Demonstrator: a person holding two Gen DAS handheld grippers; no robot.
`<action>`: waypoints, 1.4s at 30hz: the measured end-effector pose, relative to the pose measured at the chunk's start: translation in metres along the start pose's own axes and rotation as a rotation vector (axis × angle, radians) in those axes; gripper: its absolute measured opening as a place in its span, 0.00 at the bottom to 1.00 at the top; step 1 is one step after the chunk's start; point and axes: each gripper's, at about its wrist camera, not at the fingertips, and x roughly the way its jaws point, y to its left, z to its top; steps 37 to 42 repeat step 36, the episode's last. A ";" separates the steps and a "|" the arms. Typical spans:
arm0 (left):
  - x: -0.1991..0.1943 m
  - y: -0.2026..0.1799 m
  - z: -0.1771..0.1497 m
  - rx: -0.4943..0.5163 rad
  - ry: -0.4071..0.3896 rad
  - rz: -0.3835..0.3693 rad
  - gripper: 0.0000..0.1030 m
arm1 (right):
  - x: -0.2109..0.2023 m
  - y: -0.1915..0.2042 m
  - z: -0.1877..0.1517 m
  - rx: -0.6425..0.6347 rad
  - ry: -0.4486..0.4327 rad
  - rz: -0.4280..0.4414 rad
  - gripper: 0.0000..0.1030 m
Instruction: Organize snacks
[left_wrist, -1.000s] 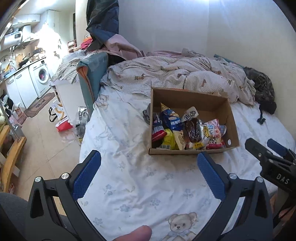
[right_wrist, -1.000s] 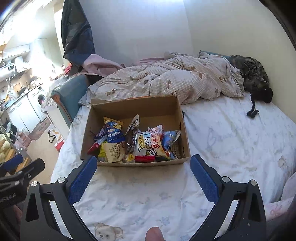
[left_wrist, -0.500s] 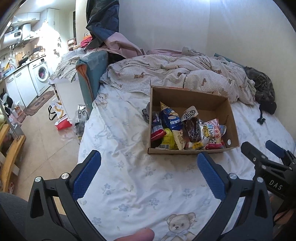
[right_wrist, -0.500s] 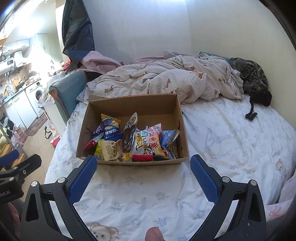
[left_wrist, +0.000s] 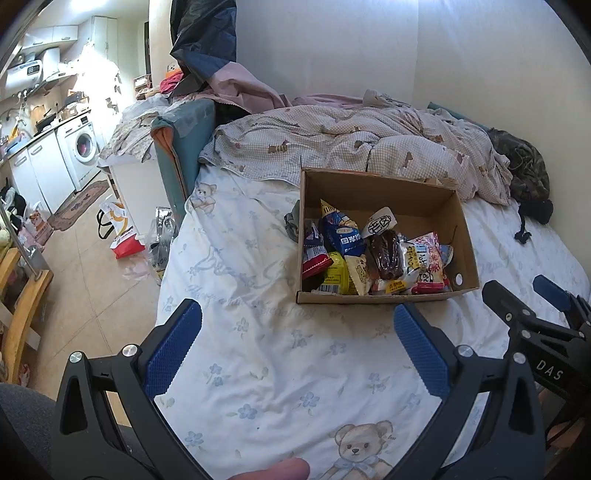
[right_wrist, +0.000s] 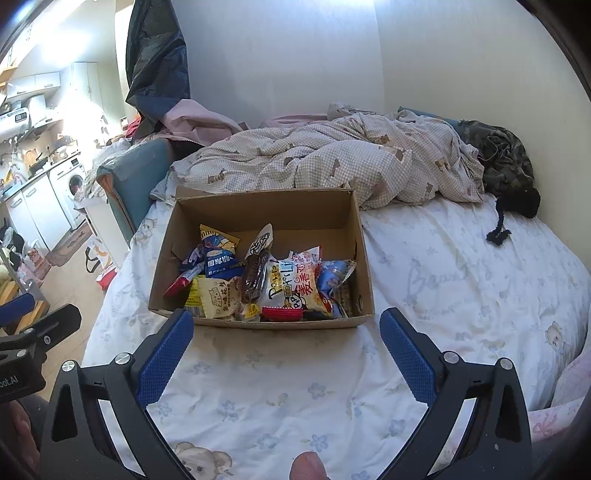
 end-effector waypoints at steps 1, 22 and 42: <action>-0.001 0.000 0.000 -0.001 -0.003 0.000 1.00 | 0.000 0.000 0.000 0.001 -0.001 0.000 1.00; 0.001 0.002 0.001 -0.007 0.004 0.001 1.00 | -0.001 -0.001 -0.001 0.005 0.002 0.001 1.00; 0.004 0.000 -0.005 -0.018 0.020 -0.012 1.00 | -0.001 -0.001 -0.001 0.005 0.004 0.000 1.00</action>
